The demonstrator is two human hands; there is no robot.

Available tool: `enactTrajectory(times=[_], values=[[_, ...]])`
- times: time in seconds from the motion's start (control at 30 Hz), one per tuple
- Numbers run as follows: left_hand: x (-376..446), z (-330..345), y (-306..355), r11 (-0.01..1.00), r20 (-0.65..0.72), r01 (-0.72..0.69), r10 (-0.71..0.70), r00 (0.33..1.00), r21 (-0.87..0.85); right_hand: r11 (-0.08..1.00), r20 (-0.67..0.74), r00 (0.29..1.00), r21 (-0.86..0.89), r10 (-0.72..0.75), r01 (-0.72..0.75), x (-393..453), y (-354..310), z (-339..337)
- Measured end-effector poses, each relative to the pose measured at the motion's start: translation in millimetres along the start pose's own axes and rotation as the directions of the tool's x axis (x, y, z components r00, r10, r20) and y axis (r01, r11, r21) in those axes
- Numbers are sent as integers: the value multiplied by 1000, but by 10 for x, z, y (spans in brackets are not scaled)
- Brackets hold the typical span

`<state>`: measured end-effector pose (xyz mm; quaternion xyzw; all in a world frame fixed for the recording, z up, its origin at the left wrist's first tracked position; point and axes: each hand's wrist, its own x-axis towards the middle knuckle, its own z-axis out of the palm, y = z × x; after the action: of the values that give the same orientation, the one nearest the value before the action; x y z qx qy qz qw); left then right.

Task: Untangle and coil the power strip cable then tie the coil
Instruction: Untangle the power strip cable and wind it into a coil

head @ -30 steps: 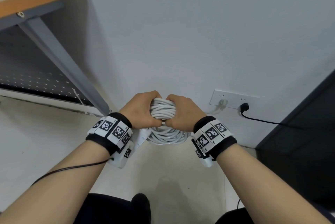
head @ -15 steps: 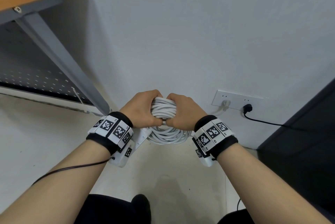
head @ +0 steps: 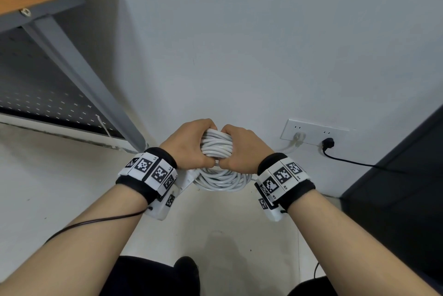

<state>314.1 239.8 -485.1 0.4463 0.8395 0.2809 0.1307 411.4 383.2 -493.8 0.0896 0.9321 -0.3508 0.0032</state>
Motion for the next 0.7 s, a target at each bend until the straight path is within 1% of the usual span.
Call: enactTrajectory(times=[0.2, 0.7], values=[[3, 0, -1, 1000, 2, -3, 3, 1000, 4, 1000, -7, 1000, 18, -9, 9, -16, -7, 2], [3, 4, -24, 1000, -1, -18, 18, 1000, 12, 1000, -9, 1000, -4, -15, 15, -9, -8, 6]])
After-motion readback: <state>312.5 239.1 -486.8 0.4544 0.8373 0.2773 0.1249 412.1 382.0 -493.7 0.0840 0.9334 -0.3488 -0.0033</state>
